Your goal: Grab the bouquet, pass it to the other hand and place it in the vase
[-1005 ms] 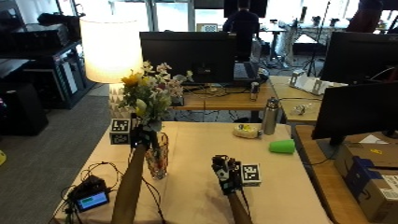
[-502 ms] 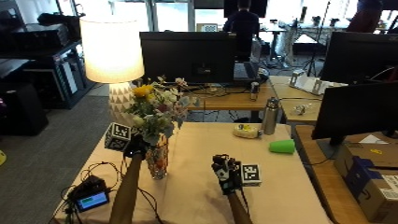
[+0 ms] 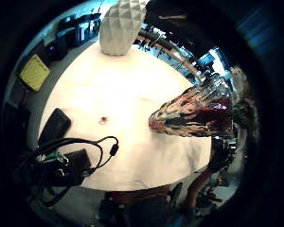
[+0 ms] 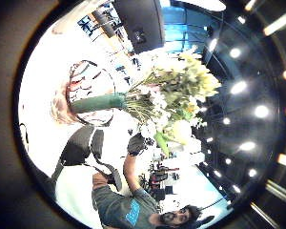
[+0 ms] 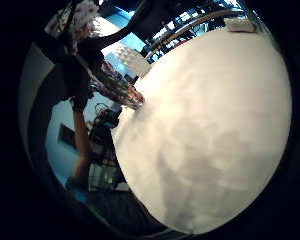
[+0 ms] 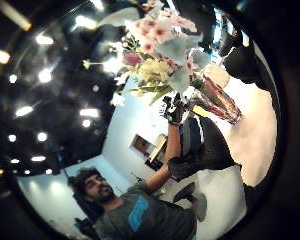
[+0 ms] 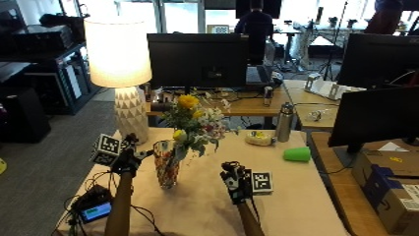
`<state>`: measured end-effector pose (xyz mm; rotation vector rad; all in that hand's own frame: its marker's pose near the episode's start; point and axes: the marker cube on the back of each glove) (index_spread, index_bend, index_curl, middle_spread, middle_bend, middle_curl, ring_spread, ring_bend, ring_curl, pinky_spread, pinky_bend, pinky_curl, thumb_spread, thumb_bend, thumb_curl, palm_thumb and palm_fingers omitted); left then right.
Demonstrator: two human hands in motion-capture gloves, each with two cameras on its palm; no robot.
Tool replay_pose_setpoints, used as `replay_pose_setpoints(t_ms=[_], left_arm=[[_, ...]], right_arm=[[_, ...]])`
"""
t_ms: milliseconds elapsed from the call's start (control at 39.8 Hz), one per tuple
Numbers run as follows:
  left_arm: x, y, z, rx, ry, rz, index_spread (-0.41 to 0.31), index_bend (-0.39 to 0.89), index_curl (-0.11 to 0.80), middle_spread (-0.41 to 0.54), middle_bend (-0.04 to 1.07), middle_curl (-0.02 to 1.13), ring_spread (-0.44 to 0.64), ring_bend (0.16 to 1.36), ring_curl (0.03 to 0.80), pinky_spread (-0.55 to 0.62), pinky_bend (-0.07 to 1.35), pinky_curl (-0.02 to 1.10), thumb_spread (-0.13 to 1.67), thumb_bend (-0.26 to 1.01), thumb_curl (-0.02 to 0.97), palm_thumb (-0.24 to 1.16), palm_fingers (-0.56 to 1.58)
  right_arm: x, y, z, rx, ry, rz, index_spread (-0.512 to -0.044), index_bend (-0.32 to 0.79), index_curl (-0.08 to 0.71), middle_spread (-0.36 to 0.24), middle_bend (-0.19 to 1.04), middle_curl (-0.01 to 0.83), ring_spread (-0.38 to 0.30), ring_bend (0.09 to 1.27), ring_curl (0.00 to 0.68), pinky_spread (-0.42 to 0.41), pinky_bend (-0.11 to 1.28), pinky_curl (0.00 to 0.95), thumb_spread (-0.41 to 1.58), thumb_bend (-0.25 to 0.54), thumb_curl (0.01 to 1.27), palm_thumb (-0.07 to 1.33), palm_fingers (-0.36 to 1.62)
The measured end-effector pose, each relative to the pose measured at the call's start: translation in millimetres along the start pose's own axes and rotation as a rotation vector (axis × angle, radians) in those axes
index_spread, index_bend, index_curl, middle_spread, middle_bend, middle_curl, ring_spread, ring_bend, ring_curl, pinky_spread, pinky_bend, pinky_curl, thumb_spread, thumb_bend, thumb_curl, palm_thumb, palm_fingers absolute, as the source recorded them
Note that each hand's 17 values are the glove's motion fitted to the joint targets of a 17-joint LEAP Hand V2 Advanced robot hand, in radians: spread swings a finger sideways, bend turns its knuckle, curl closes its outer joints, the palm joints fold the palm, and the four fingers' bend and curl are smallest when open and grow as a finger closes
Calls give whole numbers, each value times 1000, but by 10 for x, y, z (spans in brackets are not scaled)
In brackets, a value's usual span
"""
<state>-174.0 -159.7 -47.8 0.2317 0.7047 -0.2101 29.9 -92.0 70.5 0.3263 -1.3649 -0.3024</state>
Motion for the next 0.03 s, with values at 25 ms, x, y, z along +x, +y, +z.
replay_pose_setpoints(t_ms=[25], left_arm=[[-13,1,-13,8,4,14,7,81,305,56,155,349,265,543,360,535,451,276,837,-33,526,642,140]], right_arm=[[2,10,9,0,-5,27,-295,113,273,-165,287,465,-166,413,408,89,297,376,1052,-21,487,809,1015]])
